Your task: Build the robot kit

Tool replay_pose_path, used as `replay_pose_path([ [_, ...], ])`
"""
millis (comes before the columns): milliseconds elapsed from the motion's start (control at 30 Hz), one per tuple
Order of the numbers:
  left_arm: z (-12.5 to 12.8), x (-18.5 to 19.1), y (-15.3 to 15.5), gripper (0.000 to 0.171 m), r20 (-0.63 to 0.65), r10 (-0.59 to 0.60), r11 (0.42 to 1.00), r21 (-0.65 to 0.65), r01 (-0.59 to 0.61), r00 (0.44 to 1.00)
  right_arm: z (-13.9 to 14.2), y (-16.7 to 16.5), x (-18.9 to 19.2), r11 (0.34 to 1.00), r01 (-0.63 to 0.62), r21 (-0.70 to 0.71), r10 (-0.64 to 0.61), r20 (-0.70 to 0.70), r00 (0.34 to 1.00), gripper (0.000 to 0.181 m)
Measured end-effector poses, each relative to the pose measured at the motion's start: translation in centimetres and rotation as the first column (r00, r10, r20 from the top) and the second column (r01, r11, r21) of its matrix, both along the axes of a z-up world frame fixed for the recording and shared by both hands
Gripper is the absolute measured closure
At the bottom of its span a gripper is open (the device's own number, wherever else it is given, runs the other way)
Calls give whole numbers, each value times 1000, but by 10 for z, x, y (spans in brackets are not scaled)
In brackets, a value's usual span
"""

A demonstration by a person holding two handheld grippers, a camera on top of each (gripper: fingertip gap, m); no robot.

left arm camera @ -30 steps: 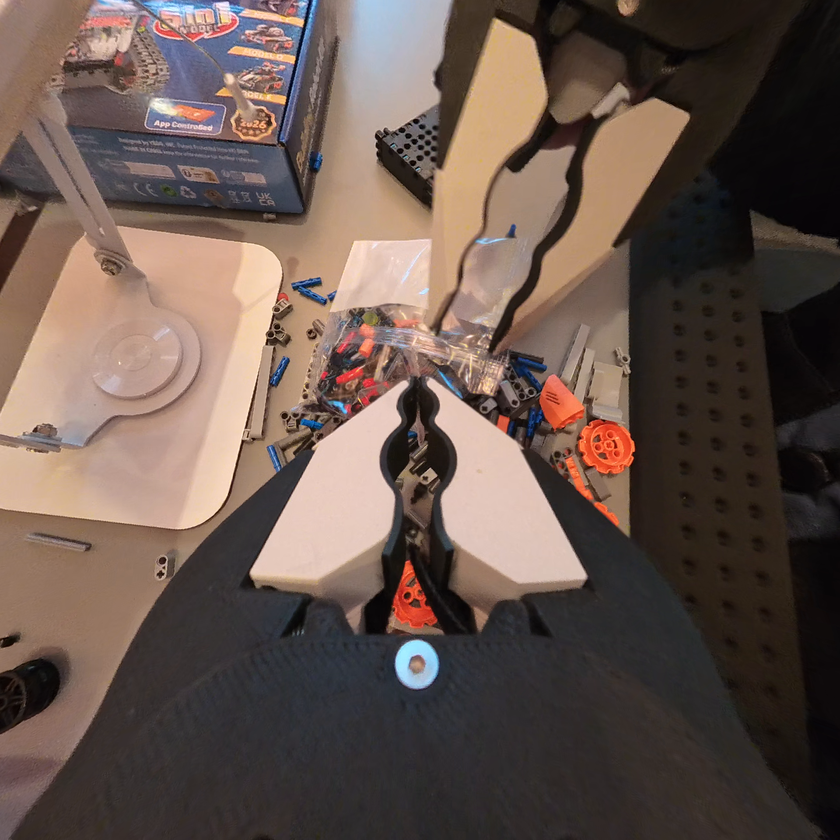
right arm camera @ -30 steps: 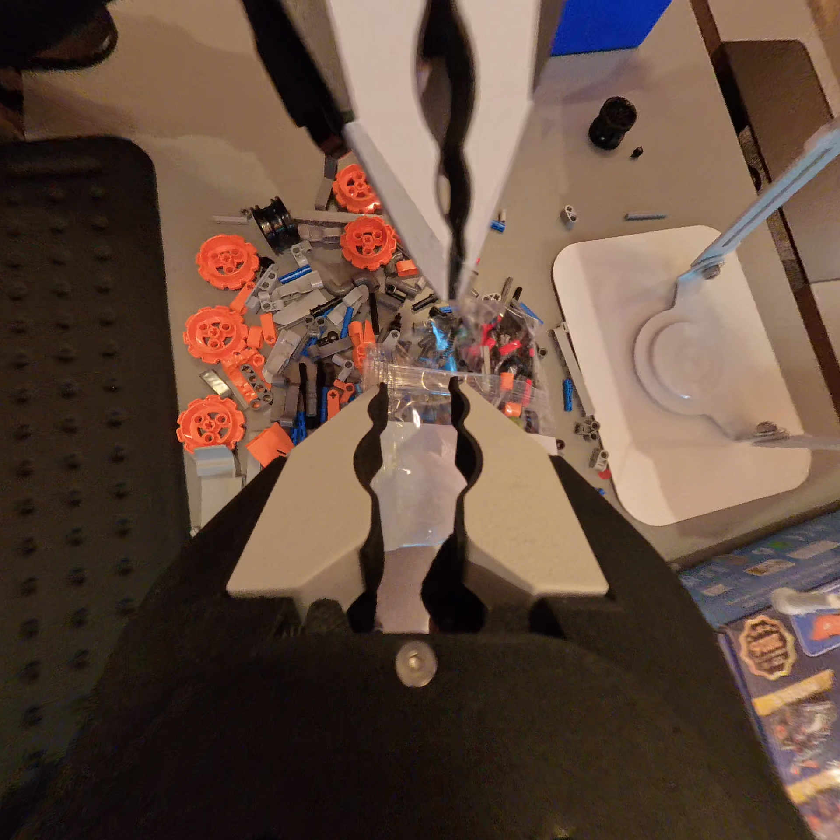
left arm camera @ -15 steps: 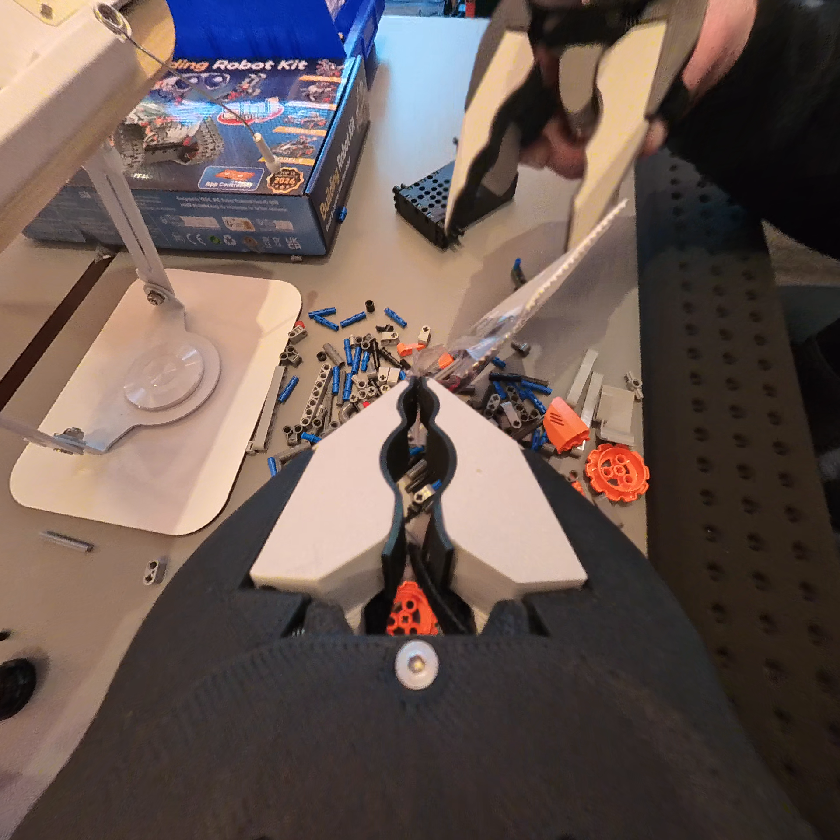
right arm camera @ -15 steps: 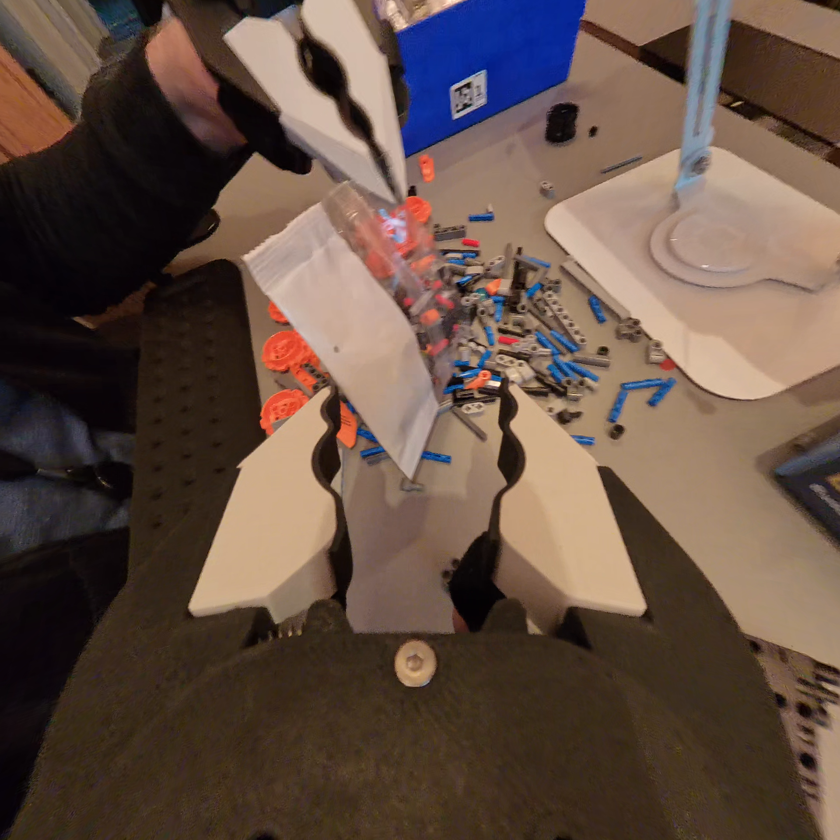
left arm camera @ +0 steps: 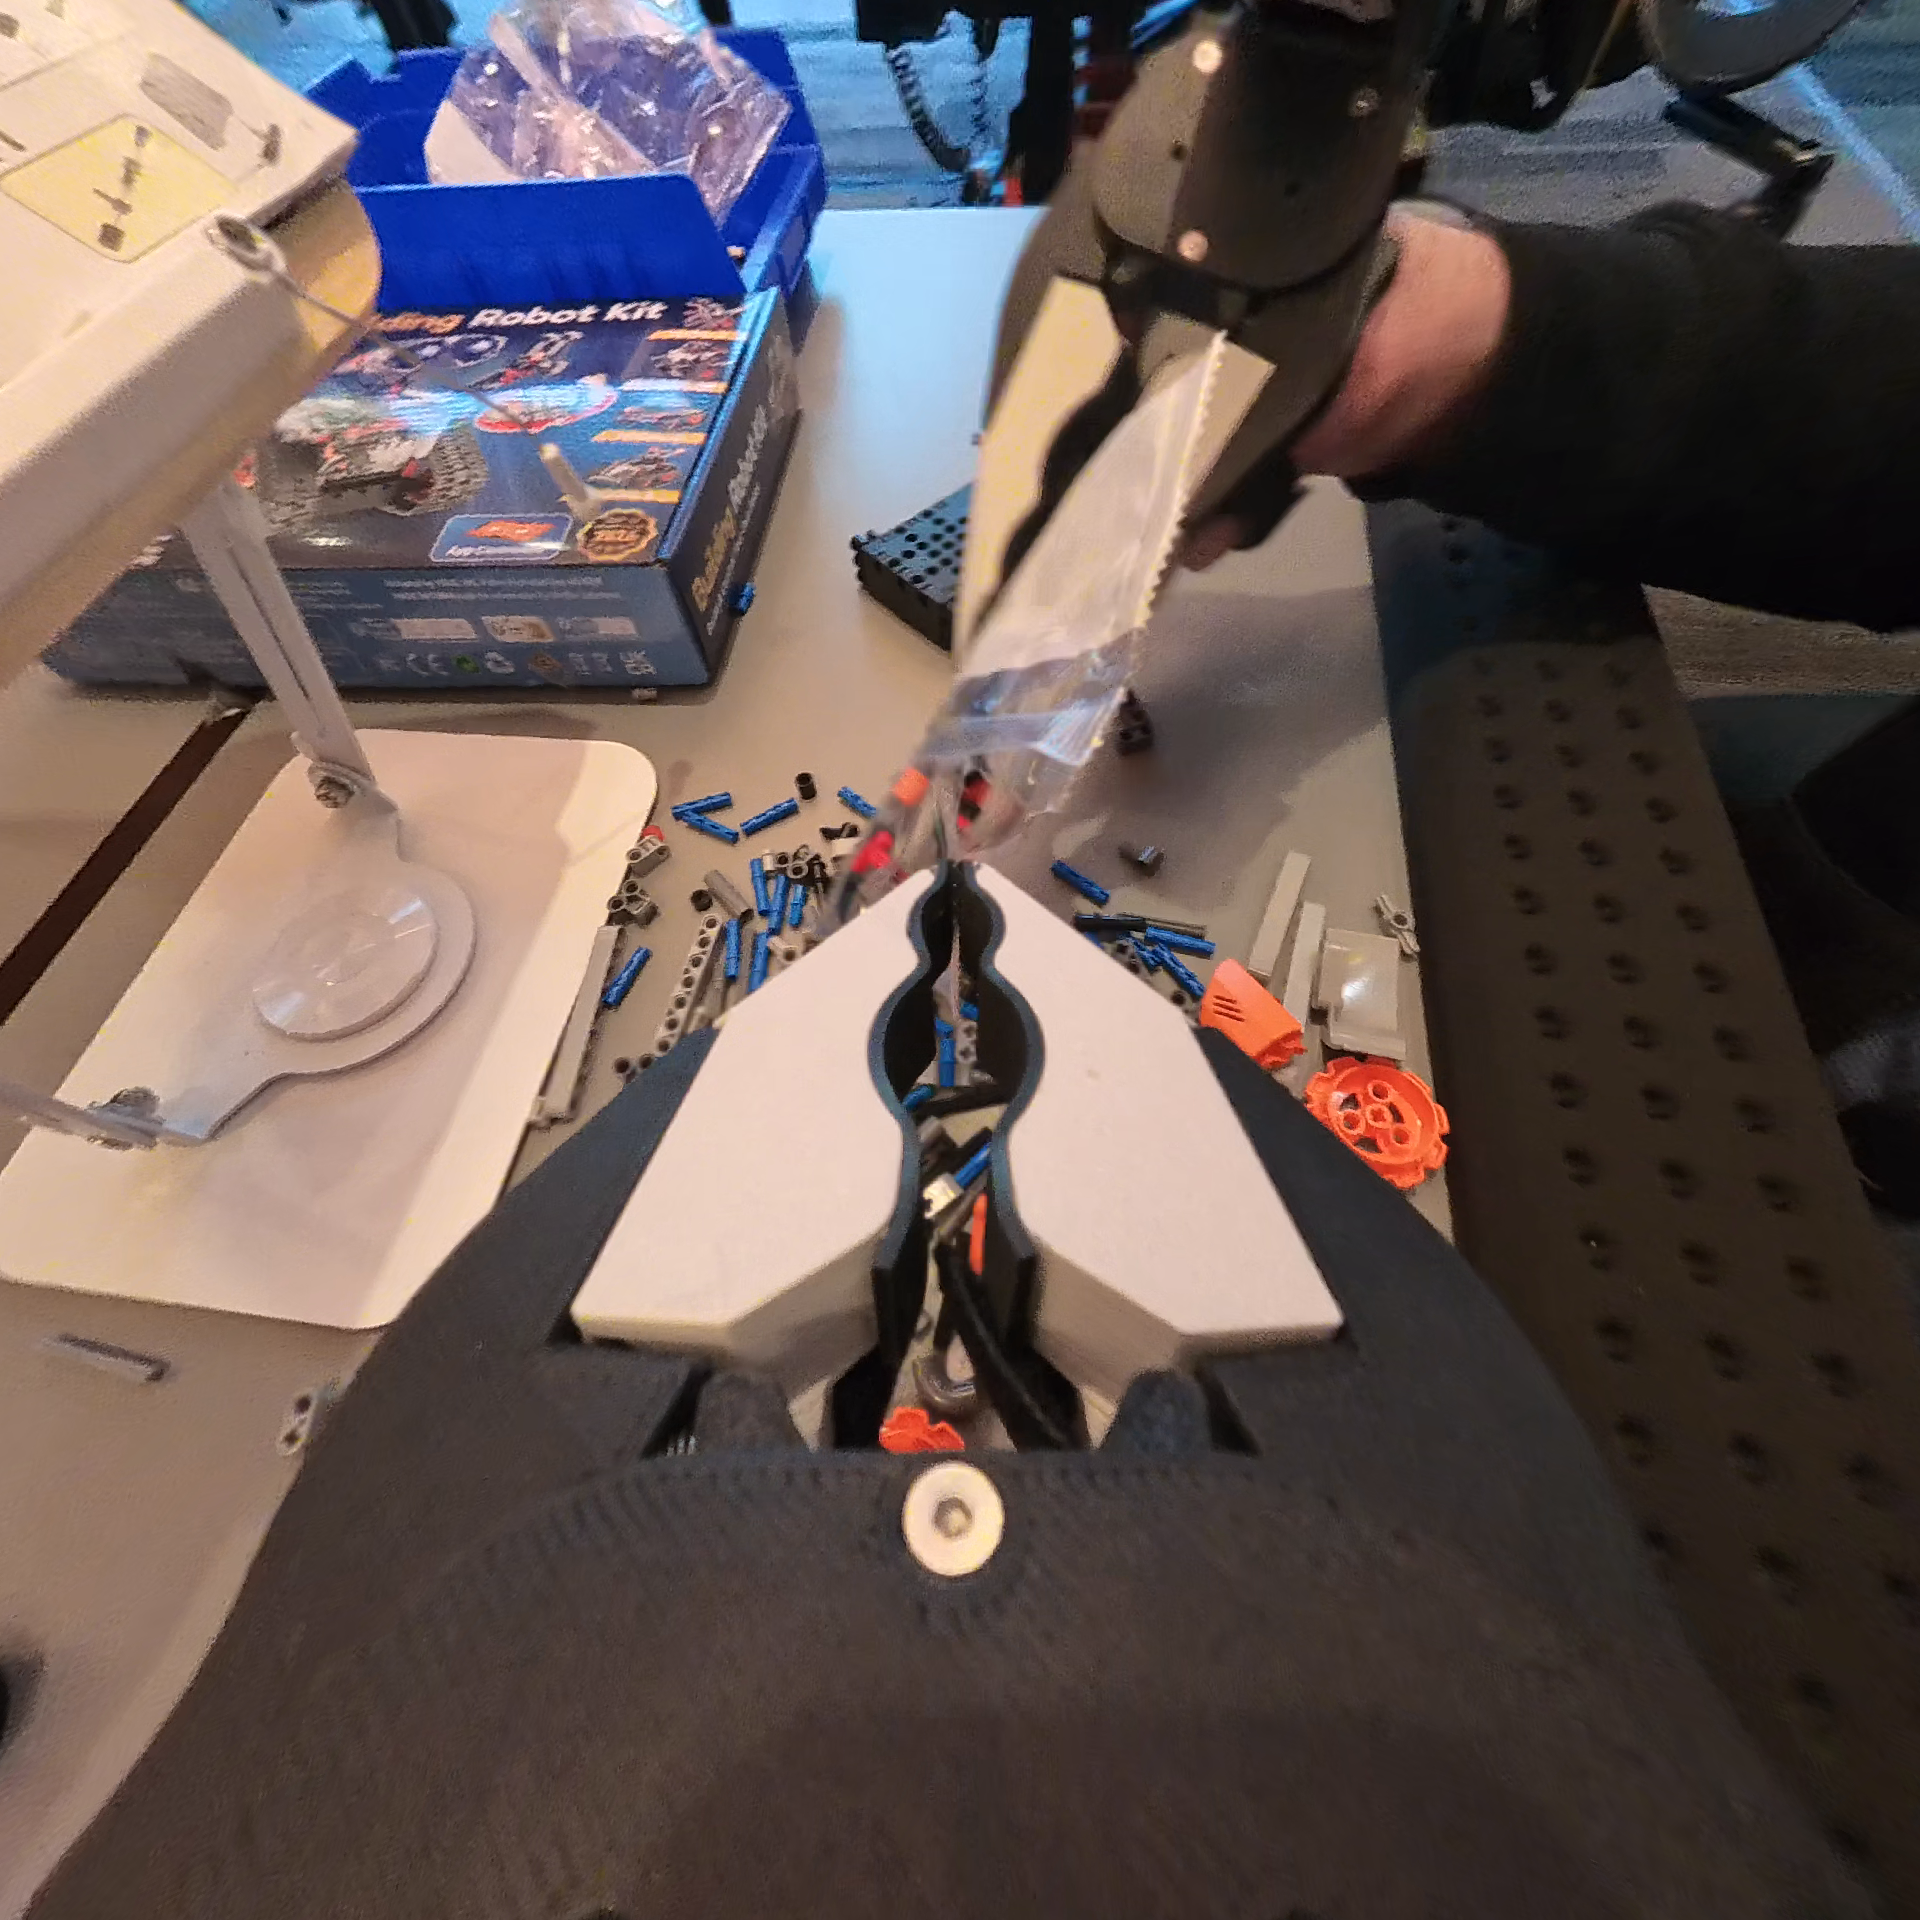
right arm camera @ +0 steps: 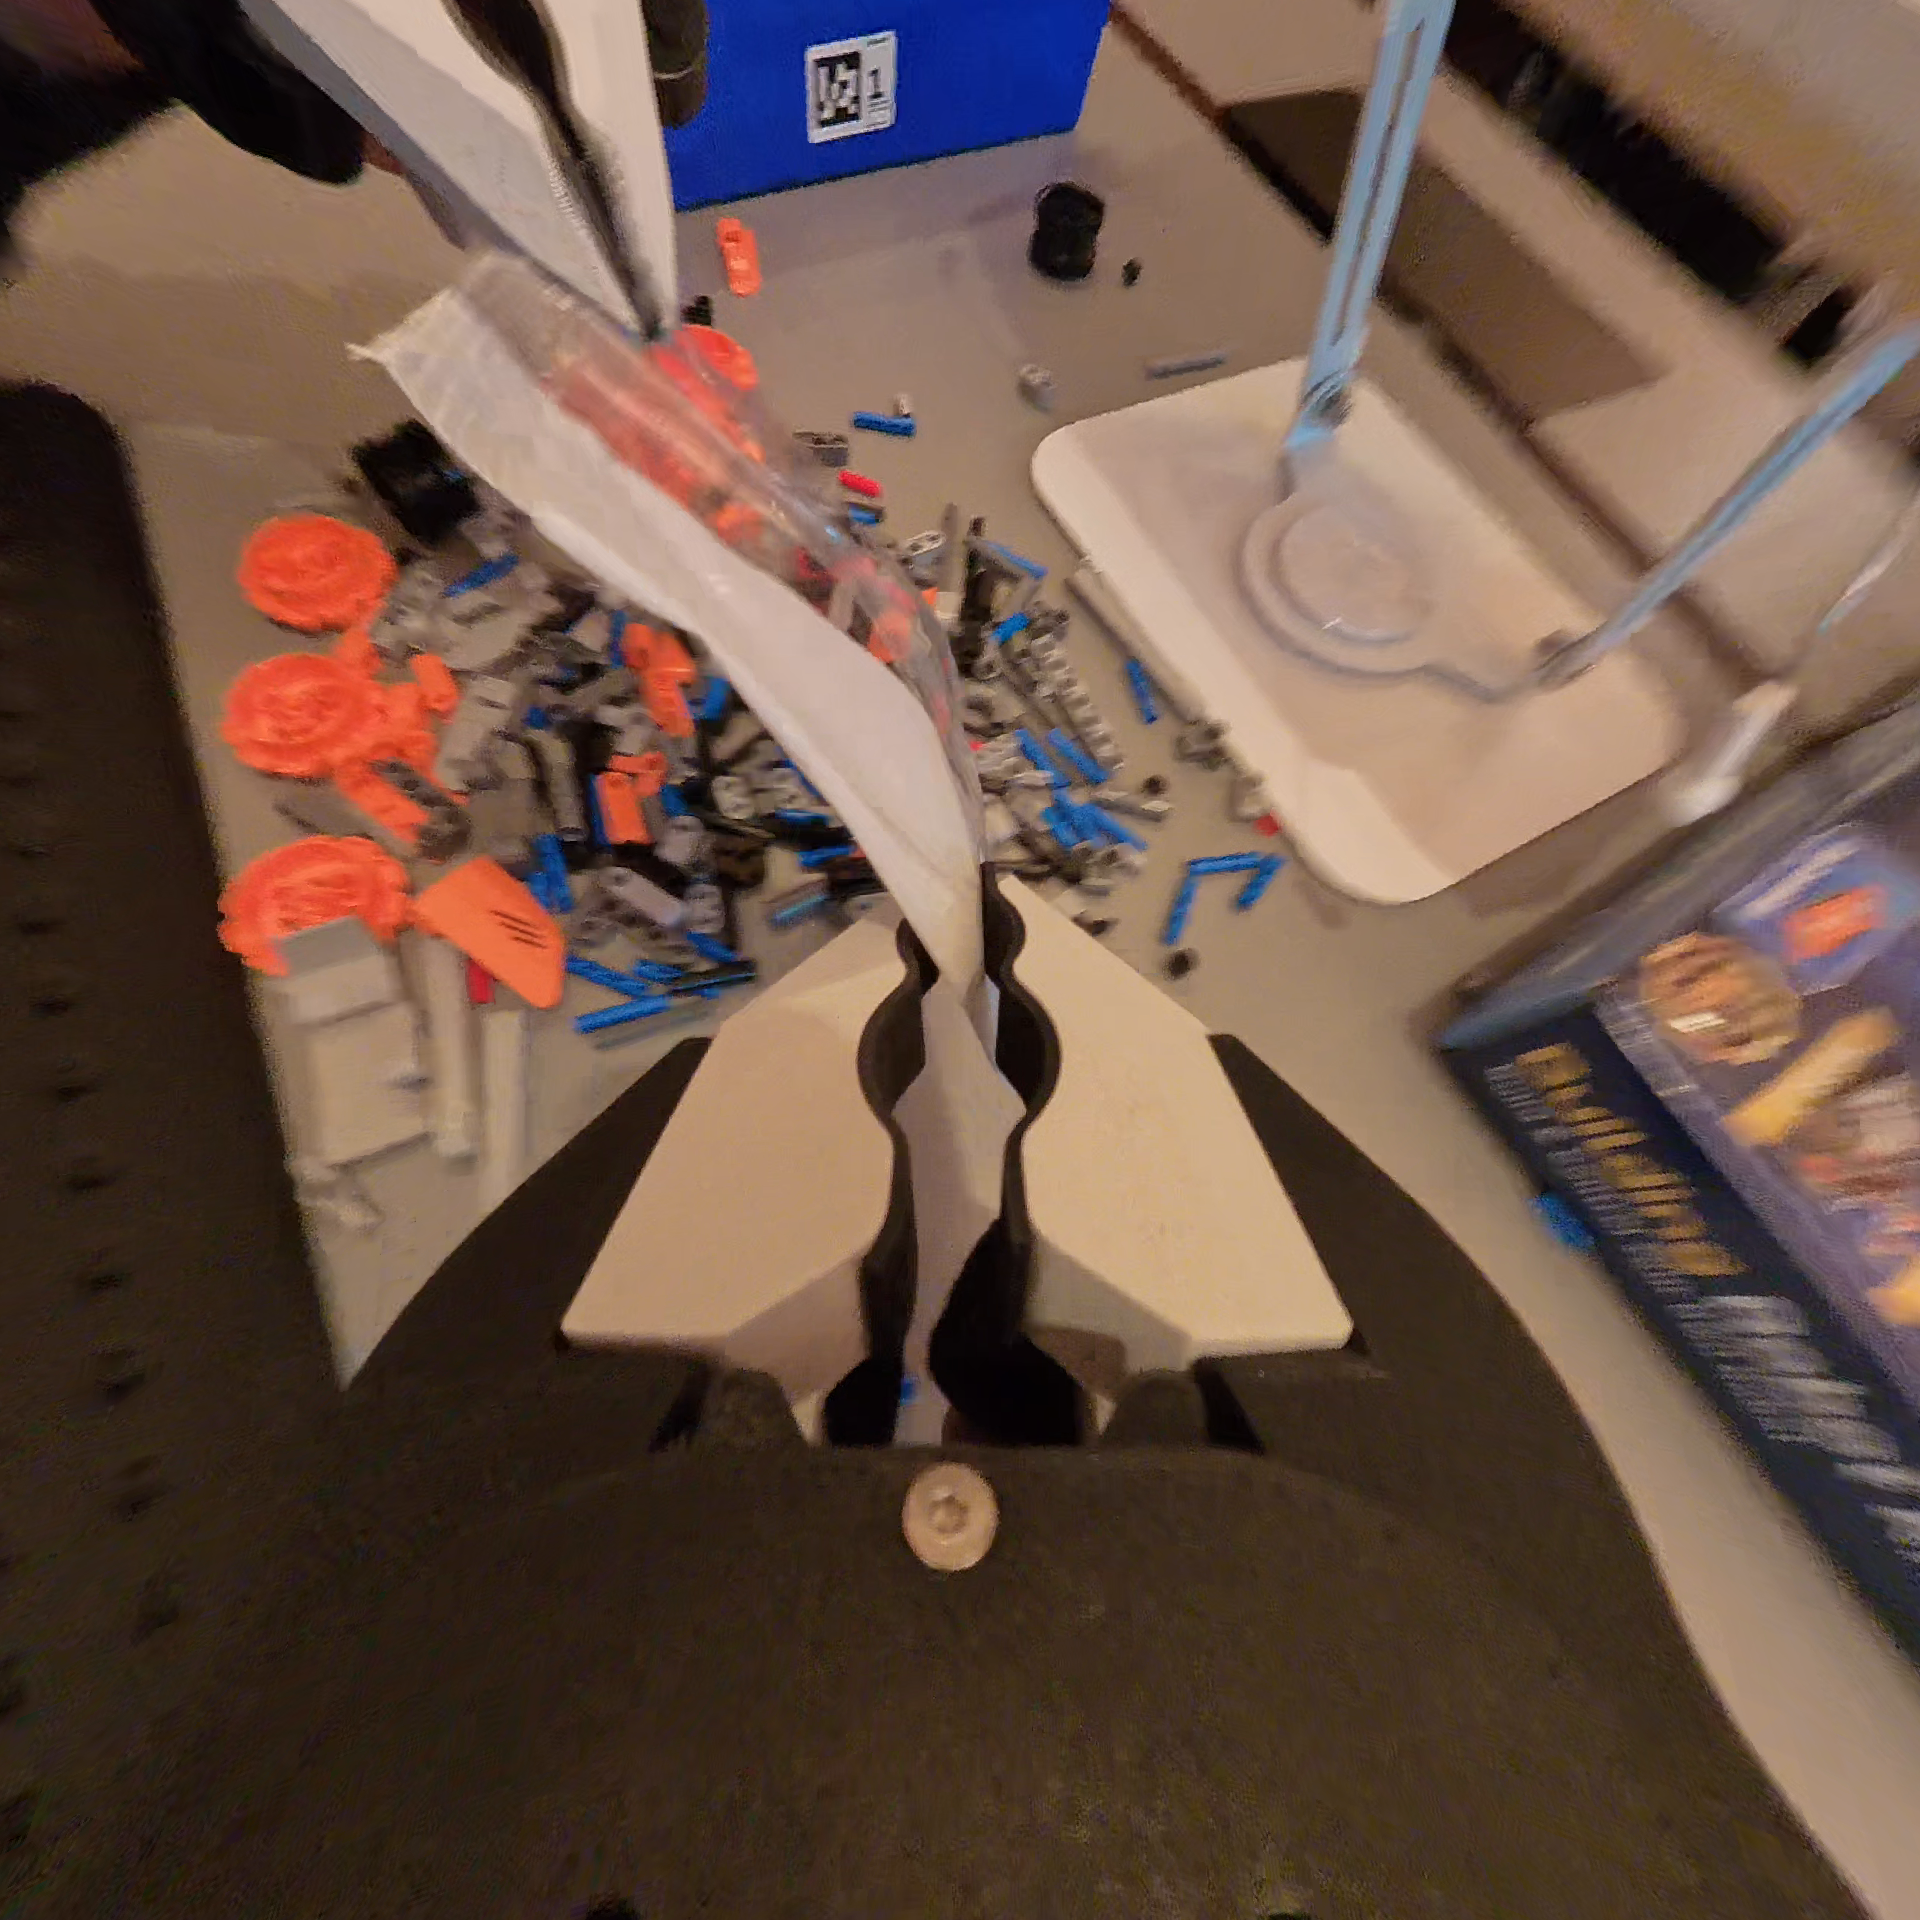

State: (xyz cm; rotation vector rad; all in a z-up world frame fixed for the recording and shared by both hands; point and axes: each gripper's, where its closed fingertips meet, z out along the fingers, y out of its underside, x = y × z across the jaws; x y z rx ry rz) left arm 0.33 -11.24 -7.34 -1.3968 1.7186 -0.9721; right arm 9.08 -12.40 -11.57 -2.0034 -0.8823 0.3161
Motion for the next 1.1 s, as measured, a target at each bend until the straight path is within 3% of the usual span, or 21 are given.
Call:
replay_pose_path([
  [167, -16, -7, -4, 171, 15, -64, 998, 1, 64, 998, 31, 15, 2, 956, -116, 268, 25, 320, 947, 177],
  [333, -31, -9, 4, 171, 12, -67, 998, -1, 67, 998, 45, 20, -4, 879, -283, 384, -7, 602, 798, 177],
  [467, -43, -6, 10, 171, -9, -63, 997, 44, 63, 998, 49, 22, -10, 825, -395, 405, -41, 739, 672, 177],
  [633, -54, 0, 18, 171, -41, -35, 992, 121, 39, 999, 55, 24, -16, 756, -497, 426, -129, 842, 524, 177],
  [733, -58, 4, 21, 171, -47, -31, 991, 128, 37, 998, 58, 25, -18, 738, -534, 412, -149, 871, 468, 177],
  [1100, -68, 4, 27, 171, -59, -27, 993, 110, 34, 998, 41, 28, -13, 751, -560, 350, -118, 906, 408, 177],
])
